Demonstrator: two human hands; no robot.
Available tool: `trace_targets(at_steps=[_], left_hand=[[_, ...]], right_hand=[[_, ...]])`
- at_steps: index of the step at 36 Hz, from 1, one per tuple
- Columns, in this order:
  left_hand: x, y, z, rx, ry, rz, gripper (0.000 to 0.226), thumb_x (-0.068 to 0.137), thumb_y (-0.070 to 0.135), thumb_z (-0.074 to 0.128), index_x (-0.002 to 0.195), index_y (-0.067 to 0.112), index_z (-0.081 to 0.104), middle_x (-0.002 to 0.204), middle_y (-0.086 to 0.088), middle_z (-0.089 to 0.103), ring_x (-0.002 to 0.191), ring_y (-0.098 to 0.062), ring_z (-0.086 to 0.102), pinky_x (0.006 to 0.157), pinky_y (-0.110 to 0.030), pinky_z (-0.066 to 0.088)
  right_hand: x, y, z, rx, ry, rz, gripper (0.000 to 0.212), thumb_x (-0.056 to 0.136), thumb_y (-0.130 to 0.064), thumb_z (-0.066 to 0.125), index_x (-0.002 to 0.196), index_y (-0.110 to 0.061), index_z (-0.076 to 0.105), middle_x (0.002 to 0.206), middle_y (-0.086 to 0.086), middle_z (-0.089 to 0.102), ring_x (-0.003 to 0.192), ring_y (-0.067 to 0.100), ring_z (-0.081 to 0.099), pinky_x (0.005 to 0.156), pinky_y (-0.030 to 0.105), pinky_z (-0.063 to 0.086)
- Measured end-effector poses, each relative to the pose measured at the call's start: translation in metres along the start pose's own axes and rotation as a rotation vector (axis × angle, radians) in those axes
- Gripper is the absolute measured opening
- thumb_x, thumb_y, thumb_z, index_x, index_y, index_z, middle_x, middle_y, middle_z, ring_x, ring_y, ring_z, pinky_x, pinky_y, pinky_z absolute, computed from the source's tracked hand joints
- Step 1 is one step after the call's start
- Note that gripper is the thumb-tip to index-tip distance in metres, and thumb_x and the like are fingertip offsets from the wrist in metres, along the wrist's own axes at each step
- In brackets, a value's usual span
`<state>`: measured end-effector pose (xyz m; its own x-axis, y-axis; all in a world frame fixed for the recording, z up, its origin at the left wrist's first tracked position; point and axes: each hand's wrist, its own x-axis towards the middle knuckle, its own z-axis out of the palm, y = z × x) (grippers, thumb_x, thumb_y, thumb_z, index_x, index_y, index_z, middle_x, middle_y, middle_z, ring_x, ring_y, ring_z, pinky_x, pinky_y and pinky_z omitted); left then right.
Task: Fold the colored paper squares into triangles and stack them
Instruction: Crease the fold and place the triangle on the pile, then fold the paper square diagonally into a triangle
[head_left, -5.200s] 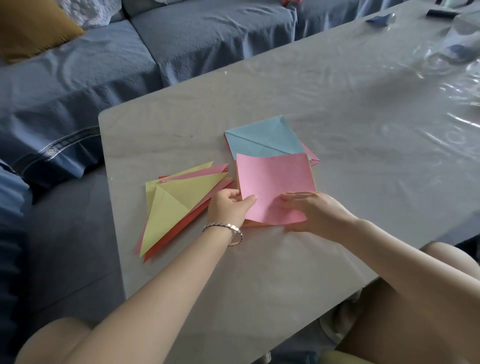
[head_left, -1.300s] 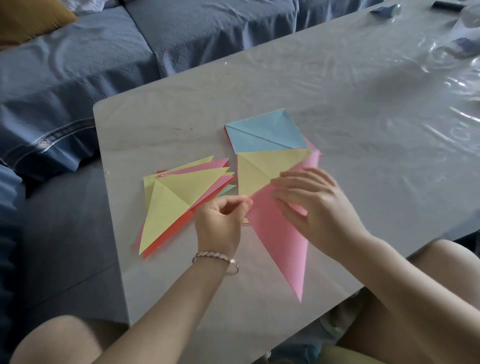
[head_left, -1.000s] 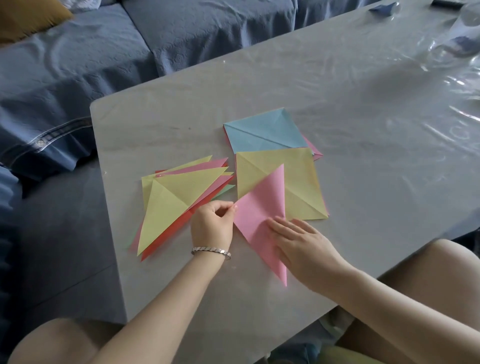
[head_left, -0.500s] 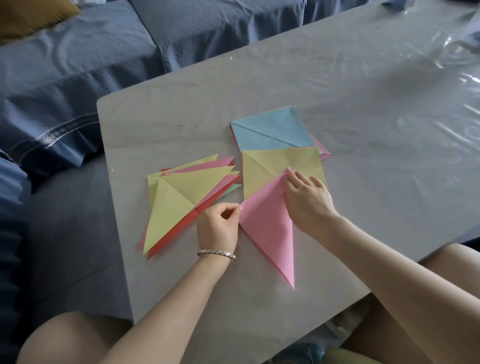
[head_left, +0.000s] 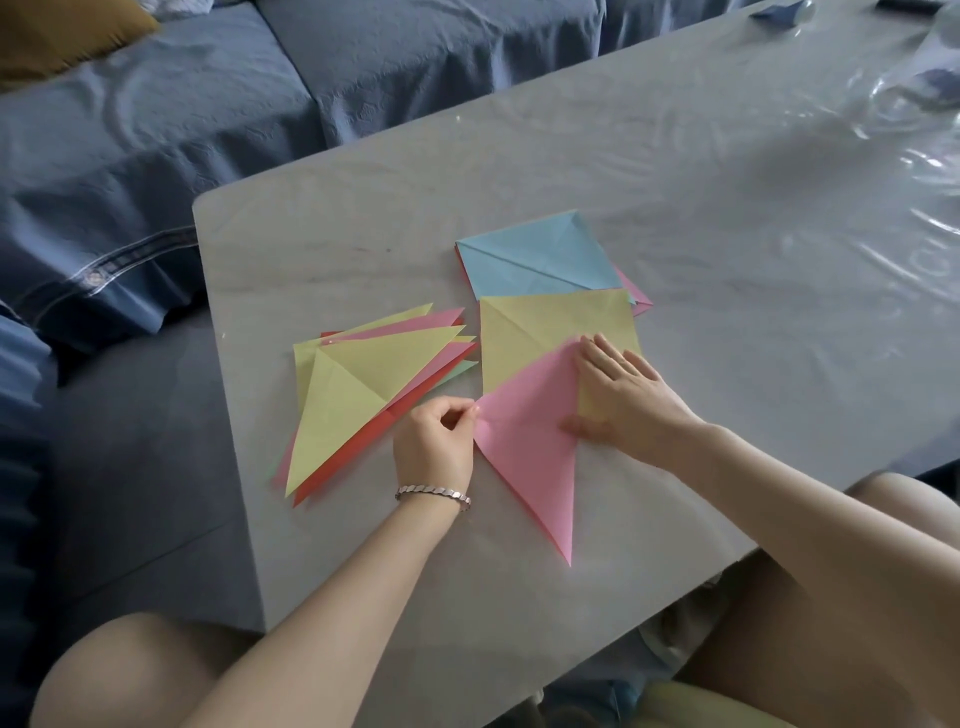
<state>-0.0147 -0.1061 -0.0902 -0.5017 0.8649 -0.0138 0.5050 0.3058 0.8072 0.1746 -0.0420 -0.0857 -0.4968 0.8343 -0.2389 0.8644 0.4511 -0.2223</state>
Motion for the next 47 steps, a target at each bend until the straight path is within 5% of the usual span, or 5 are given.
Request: trace_targets(at_steps=[17,24,30,44,47], left_hand=[[0.000,0.001,-0.001,0.013,-0.017,0.022,0.007,0.082,0.010,0.065,0.081,0.006,0.071,0.076,-0.001,0.068,0.067,-0.012,0.058,0.060,-0.013,0.036],[0.003,0.004,-0.005,0.023,-0.046,0.058,0.007,0.082,0.007,0.065,0.081,0.006,0.071,0.077,-0.001,0.068,0.067,-0.011,0.057,0.056,-0.007,0.038],[0.037,0.026,-0.048,0.025,0.016,0.231,0.007,0.079,0.002,0.066,0.080,0.005,0.072,0.077,0.004,0.064,0.070,-0.011,0.058,0.062,-0.004,0.038],[0.103,-0.005,-0.094,0.639,0.014,0.204,0.037,0.086,0.012,0.061,0.122,0.008,0.056,0.122,-0.017,0.052,0.111,-0.037,0.045,0.093,-0.039,0.036],[0.076,0.008,-0.070,0.557,-0.031,0.318,0.037,0.083,0.009,0.061,0.120,0.006,0.057,0.114,-0.019,0.055,0.105,-0.037,0.049,0.090,-0.037,0.037]], right_hand=[[-0.053,-0.036,0.015,-0.122,-0.178,-0.107,0.138,0.050,-0.085,0.040,0.142,0.003,-0.013,0.151,0.016,-0.021,0.128,0.020,-0.031,0.111,0.032,-0.013],[-0.055,-0.037,0.013,-0.080,-0.175,-0.146,0.141,0.039,-0.088,0.034,0.146,-0.009,-0.013,0.140,0.003,-0.033,0.129,0.018,-0.033,0.107,0.031,-0.018],[-0.046,-0.025,0.008,0.262,0.032,-0.017,0.095,0.071,-0.061,0.063,0.146,-0.024,0.019,0.150,-0.002,0.021,0.139,0.018,0.021,0.111,0.027,0.015],[-0.019,-0.015,-0.022,-0.048,-0.028,-0.107,0.064,0.084,-0.055,0.052,0.140,-0.027,0.036,0.150,-0.011,0.028,0.135,0.012,0.030,0.102,0.019,0.023],[-0.018,-0.015,-0.021,-0.073,-0.004,-0.117,0.058,0.087,-0.053,0.049,0.138,-0.026,0.040,0.147,-0.011,0.033,0.133,0.012,0.034,0.101,0.021,0.027]])
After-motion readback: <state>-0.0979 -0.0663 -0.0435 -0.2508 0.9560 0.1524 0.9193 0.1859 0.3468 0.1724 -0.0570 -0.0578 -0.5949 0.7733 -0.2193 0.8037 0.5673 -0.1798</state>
